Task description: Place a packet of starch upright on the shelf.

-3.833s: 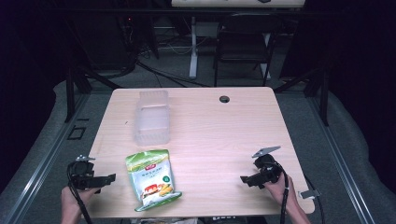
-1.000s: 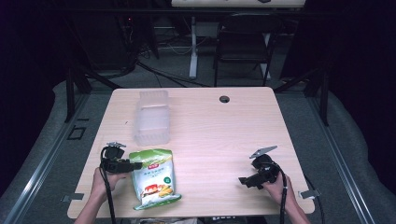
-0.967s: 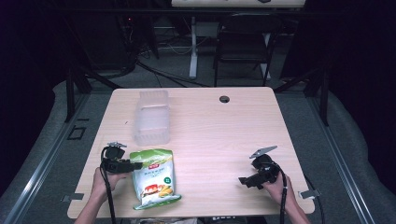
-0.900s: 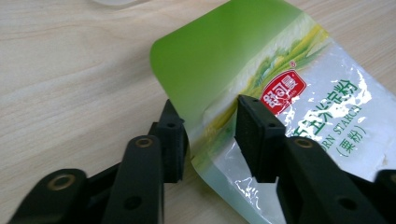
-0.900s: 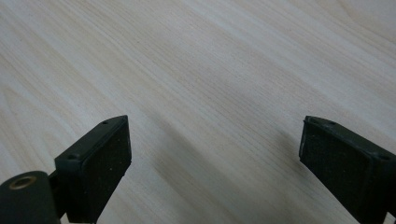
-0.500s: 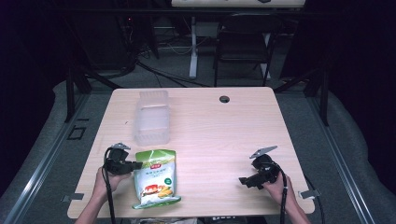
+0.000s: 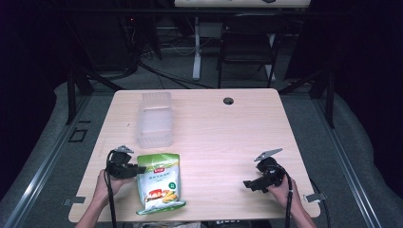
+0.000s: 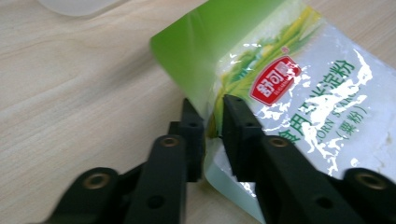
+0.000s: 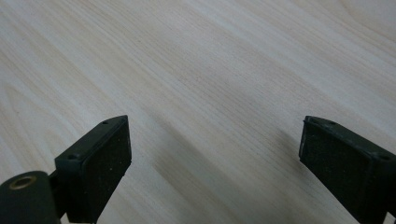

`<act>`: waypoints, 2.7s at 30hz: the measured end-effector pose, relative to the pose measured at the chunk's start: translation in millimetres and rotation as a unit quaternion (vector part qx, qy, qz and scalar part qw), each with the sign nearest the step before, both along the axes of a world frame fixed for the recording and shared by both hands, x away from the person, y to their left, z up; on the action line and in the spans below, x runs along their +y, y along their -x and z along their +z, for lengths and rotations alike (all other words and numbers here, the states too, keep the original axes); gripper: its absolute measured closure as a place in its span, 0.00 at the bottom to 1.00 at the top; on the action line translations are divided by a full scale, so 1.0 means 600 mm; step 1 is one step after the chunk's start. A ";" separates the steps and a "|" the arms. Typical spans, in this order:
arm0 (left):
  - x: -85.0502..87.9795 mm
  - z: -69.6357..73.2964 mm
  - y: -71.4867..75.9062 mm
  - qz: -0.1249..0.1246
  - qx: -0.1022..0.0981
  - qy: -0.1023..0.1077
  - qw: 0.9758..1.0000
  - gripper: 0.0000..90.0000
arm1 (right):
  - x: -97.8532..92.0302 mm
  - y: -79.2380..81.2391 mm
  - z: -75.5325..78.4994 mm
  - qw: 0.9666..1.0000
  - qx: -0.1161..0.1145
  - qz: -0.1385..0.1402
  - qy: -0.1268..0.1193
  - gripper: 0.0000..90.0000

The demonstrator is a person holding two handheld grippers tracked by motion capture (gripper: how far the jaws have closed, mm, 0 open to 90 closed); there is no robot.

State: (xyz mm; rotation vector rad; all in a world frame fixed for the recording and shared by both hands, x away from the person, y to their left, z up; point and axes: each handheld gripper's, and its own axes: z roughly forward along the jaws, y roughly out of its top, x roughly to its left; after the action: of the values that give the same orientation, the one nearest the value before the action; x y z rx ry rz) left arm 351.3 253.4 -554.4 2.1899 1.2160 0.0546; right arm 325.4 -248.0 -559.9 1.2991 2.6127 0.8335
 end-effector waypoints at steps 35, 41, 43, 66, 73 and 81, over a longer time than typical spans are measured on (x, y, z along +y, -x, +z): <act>-0.025 0.003 -0.009 -0.026 -0.018 -0.012 0.999 0.99 | 0.000 0.000 -0.001 1.000 0.001 0.002 0.002 0.10; -0.023 0.012 -0.002 -0.023 -0.033 -0.009 0.999 0.99 | -0.001 0.000 -0.001 1.000 -0.001 0.001 0.003 0.10; -0.021 0.017 0.000 -0.023 -0.035 -0.004 0.999 0.99 | -0.001 0.000 -0.001 1.000 -0.001 0.001 0.003 0.10; -0.002 0.066 0.019 -0.018 -0.081 0.019 0.996 1.00 | -0.002 0.001 0.002 1.000 -0.001 0.003 0.006 0.10; 0.001 0.080 0.024 -0.026 -0.093 0.021 0.995 1.00 | -0.001 0.002 0.002 1.000 -0.003 0.000 0.004 0.10; -0.004 0.102 0.034 -0.043 -0.123 0.024 0.991 1.00 | 0.000 0.002 0.001 1.000 -0.004 -0.001 0.000 0.10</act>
State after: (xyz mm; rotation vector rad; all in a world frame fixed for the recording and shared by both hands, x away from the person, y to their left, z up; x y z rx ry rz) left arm 330.6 250.8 -493.1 2.1190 0.9752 0.2496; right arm 324.2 -248.3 -559.3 1.2958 2.6040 0.8367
